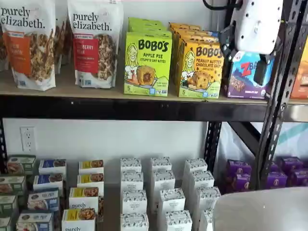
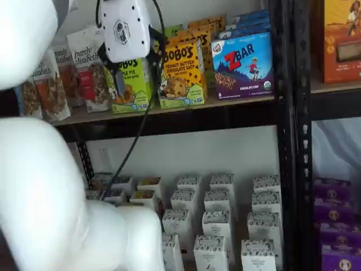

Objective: Pick up the orange box on the top shelf, the fifth box from the left

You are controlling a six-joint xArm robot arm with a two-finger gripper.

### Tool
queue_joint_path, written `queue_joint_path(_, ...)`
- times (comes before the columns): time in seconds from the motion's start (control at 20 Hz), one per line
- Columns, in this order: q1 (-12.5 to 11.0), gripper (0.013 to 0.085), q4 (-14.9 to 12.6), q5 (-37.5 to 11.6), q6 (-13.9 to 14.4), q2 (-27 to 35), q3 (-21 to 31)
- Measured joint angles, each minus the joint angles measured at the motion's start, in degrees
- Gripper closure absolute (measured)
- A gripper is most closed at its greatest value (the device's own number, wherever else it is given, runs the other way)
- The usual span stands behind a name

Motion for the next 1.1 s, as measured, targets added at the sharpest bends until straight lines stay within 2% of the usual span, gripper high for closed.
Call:
queue_joint_path(0.05, 1.03, 0.0130, -1.15, -0.15, 0.52, -0.08, 0.07)
queue_joint_path(0.1, 3.17, 0.0130, -3.41, -0.56, 1.55, -0.32, 0.29)
queue_joint_path(0.15, 3.70, 0.0130, -4.13, -0.79, 1.89, -0.45, 0.40)
queue_joint_path(0.55, 4.06, 0.0130, -4.67, -2.41, 2.26, -0.62, 0.77)
queue_joint_path(0.8, 4.59, 0.0130, -5.89, -6.24, 2.61, 0.82, 0.21)
queue_joint_path(1.1, 4.15, 0.0130, -6.54, -11.02, 2.39, 4.30, -1.60)
